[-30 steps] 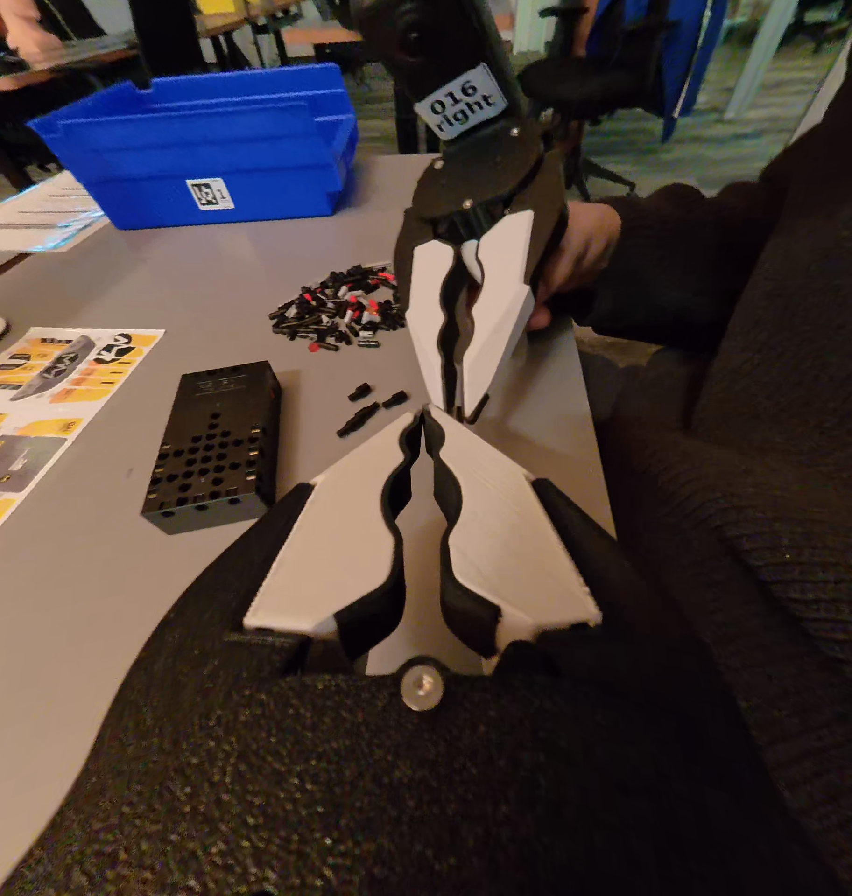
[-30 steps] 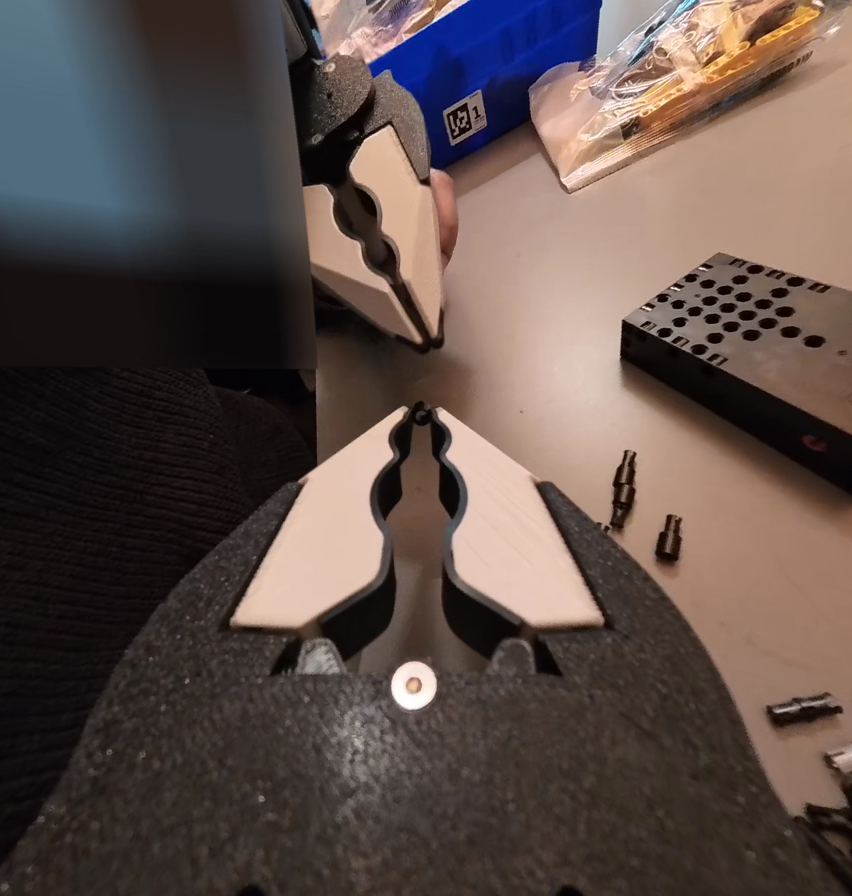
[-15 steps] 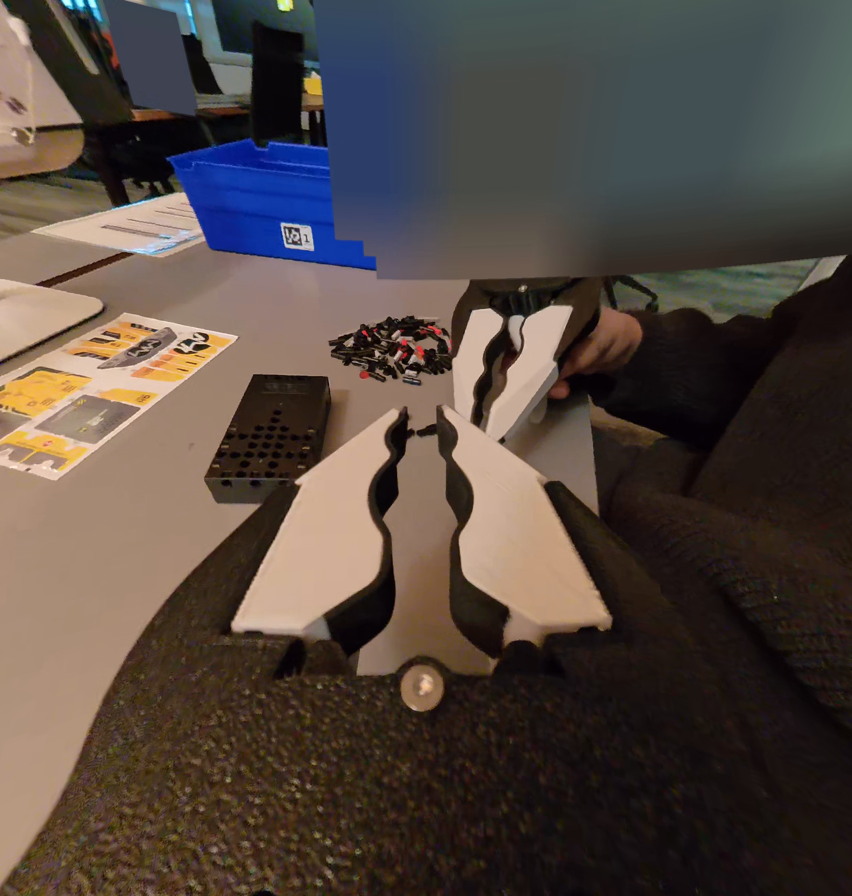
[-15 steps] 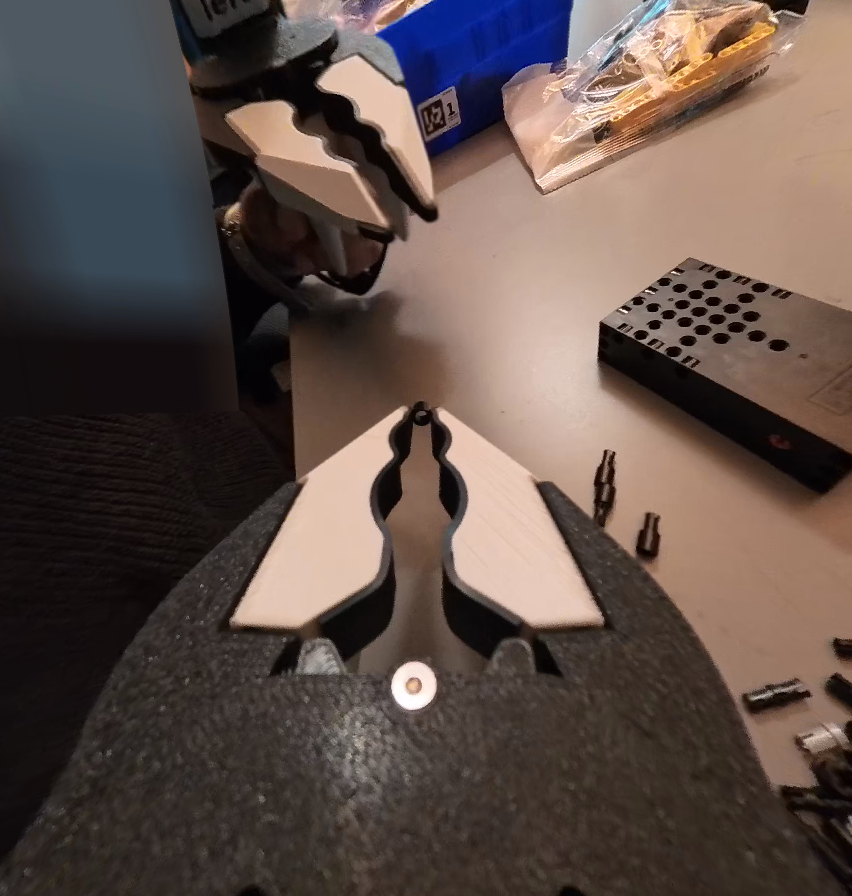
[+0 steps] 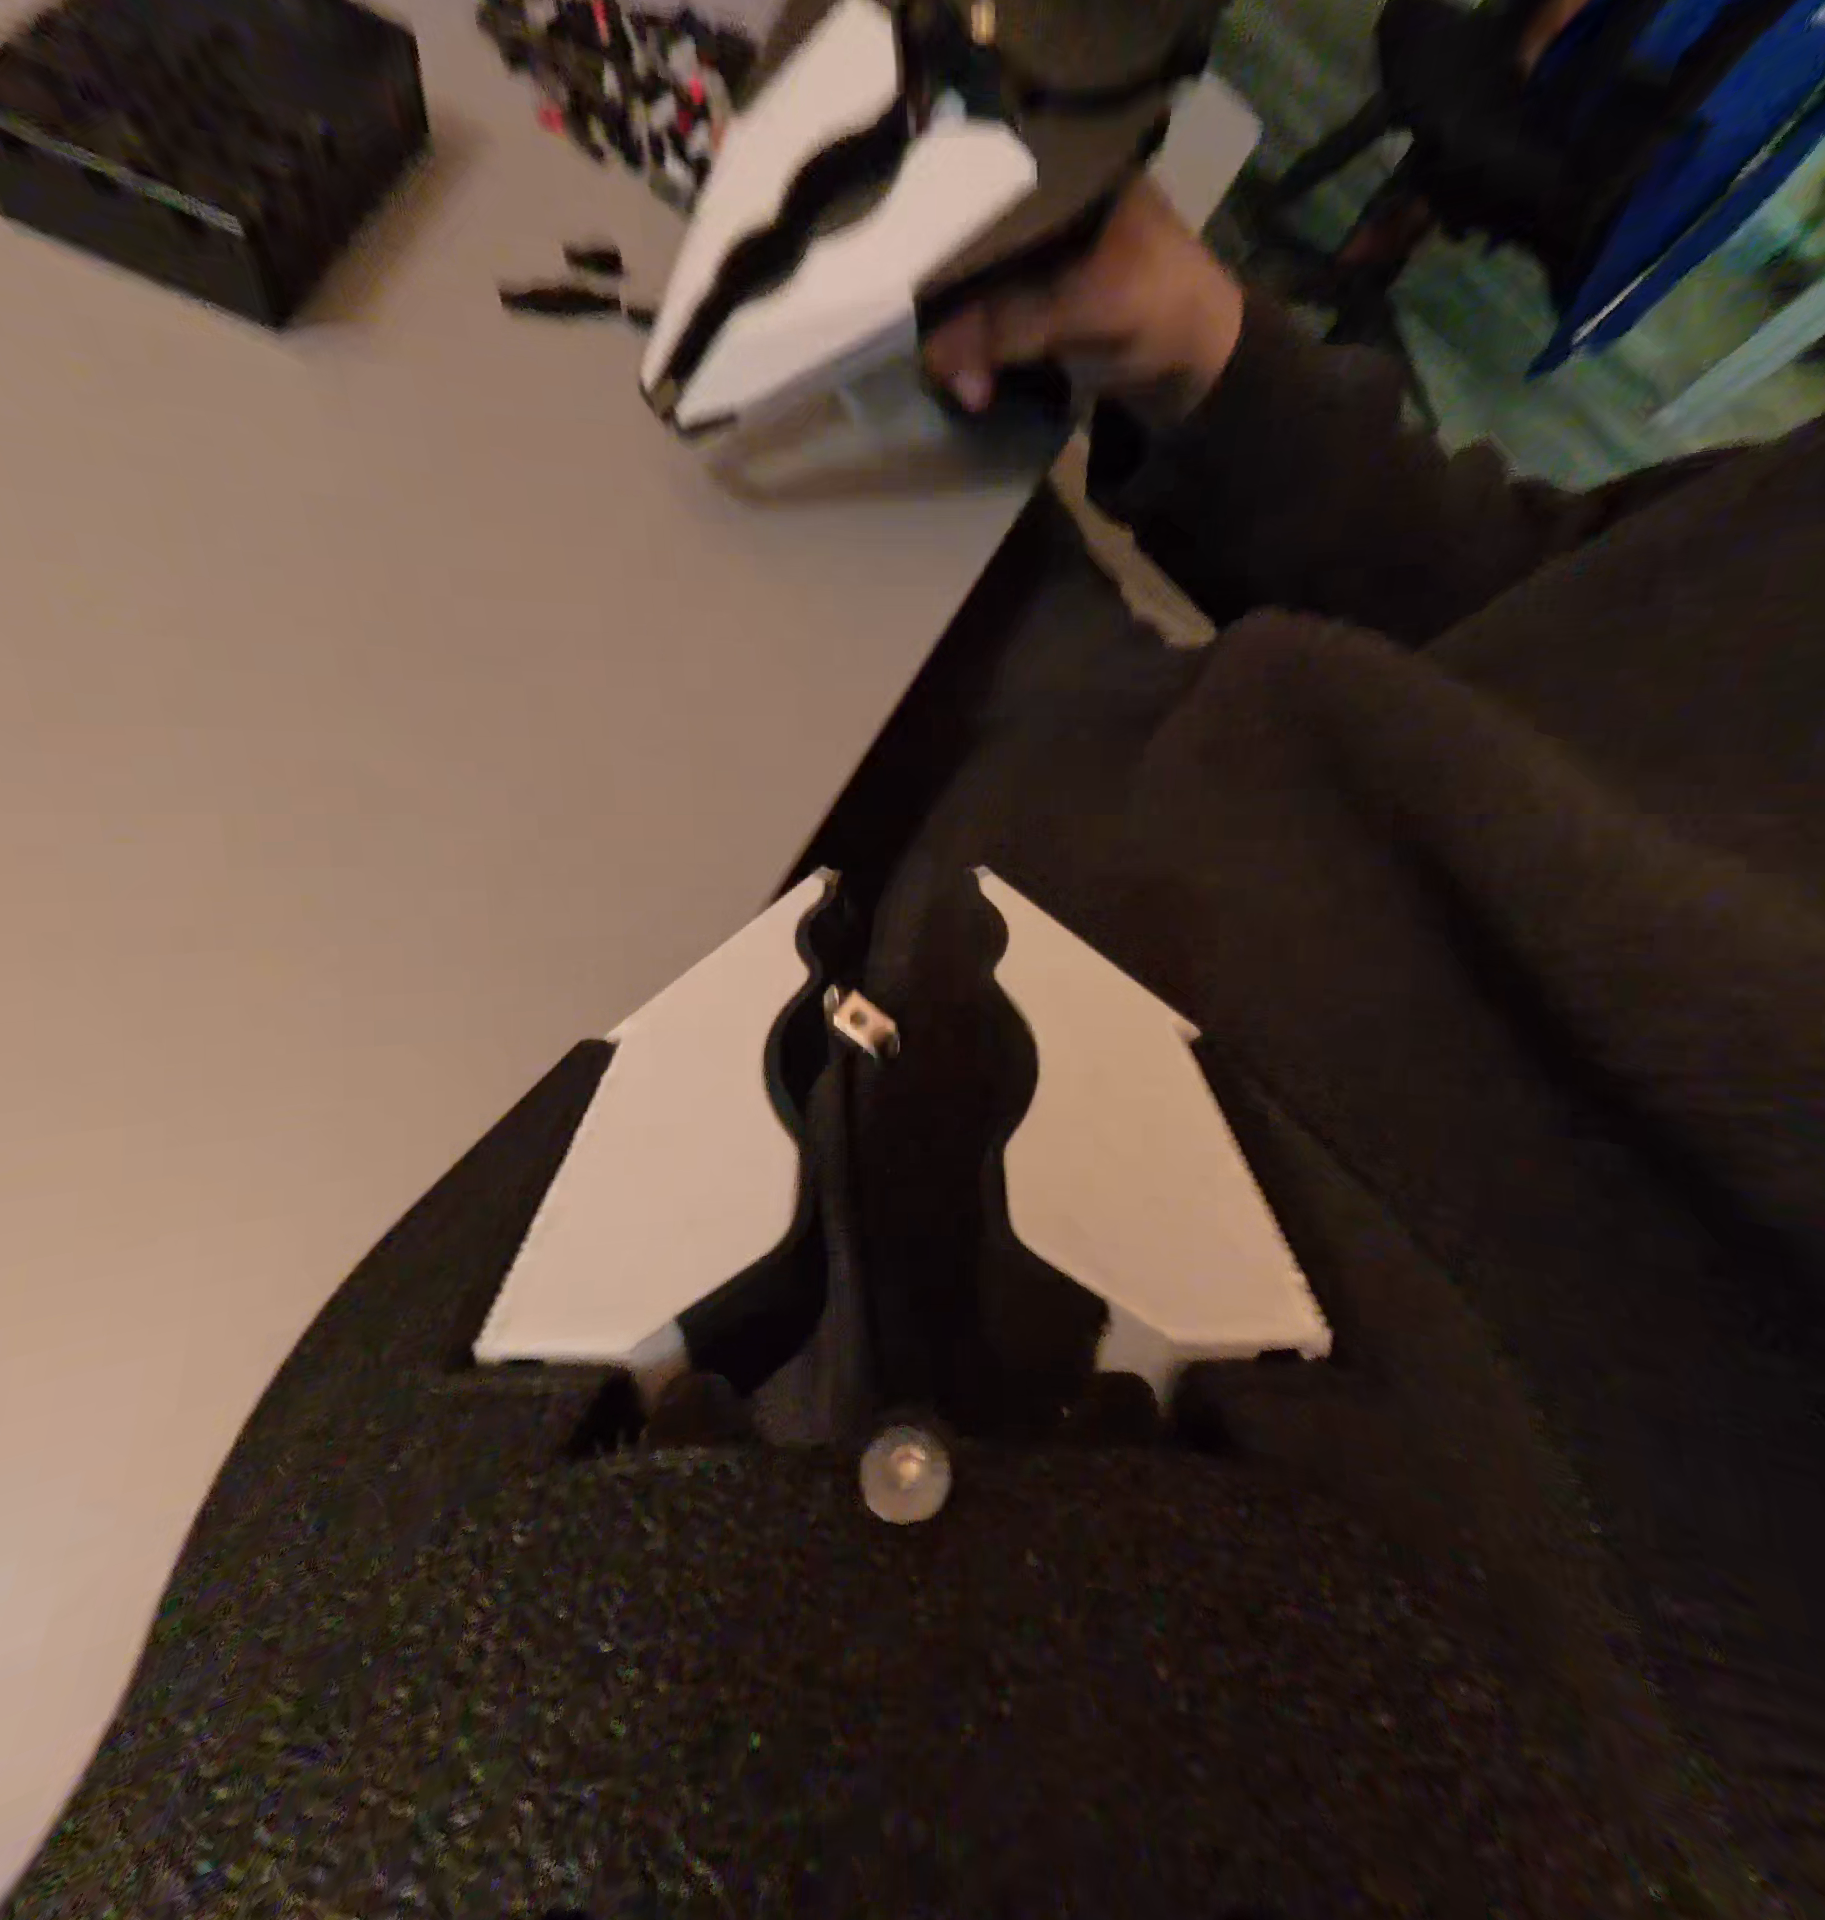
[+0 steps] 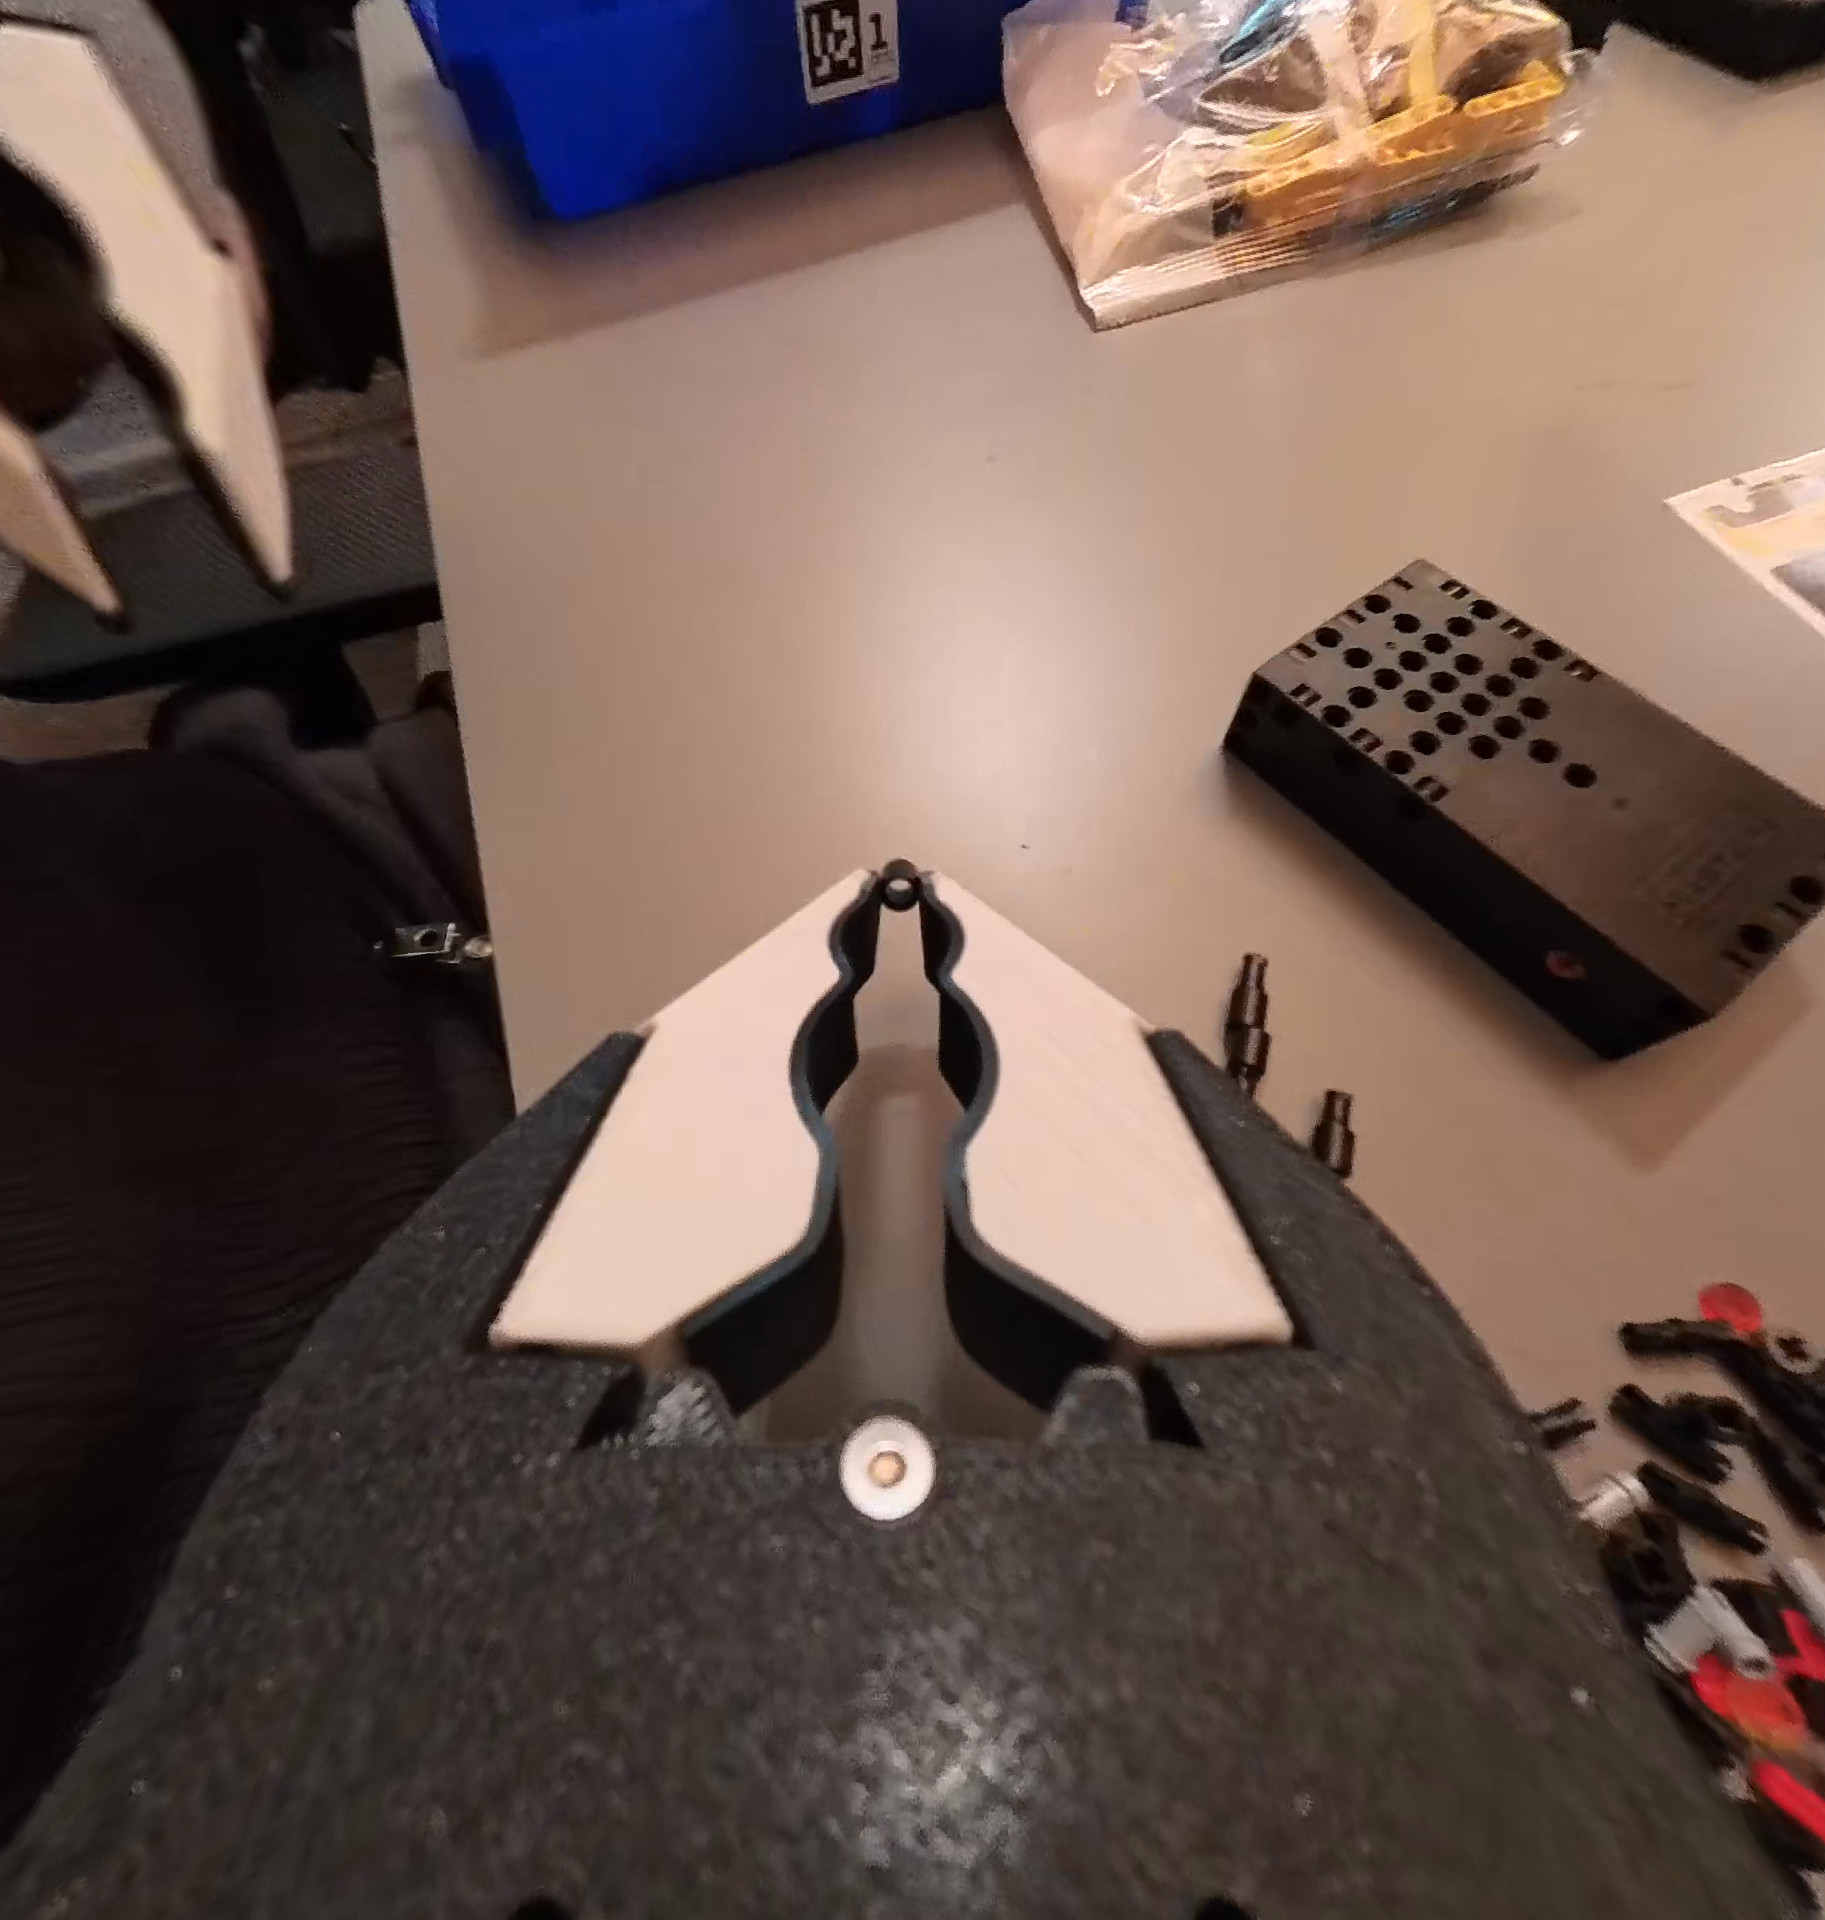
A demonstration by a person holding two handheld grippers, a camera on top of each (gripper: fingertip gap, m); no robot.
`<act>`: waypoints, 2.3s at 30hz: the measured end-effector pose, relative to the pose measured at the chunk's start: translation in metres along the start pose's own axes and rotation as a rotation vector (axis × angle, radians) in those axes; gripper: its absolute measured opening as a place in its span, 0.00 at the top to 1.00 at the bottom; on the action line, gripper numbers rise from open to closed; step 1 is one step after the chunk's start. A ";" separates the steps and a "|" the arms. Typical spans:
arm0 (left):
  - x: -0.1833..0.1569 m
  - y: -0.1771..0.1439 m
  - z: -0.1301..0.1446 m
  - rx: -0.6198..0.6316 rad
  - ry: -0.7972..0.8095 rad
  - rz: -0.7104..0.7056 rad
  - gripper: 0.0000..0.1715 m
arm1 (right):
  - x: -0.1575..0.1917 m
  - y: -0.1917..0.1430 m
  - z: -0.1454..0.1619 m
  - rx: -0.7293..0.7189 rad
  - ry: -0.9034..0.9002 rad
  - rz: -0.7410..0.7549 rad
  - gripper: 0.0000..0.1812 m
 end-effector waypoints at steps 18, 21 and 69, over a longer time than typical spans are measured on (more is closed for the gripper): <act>0.018 -0.016 0.016 0.057 -0.006 -0.084 0.87 | -0.004 0.008 0.007 0.082 -0.068 0.125 0.96; 0.017 -0.012 0.013 0.046 0.000 -0.070 0.87 | -0.001 0.011 0.009 0.112 -0.121 0.153 0.96; -0.119 0.001 0.071 -0.311 -0.308 -0.413 0.87 | -0.001 0.000 -0.002 -0.006 0.047 -0.105 0.85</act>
Point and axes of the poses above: each gripper's, where its closed fingertips meet, y out along the fingers, z out of its underside, x = y × z across the jaws, the point moved 4 cm from there along -y, back along the fingers, and after that the axes turned 2 degrees about z, right-handed, at the moved point
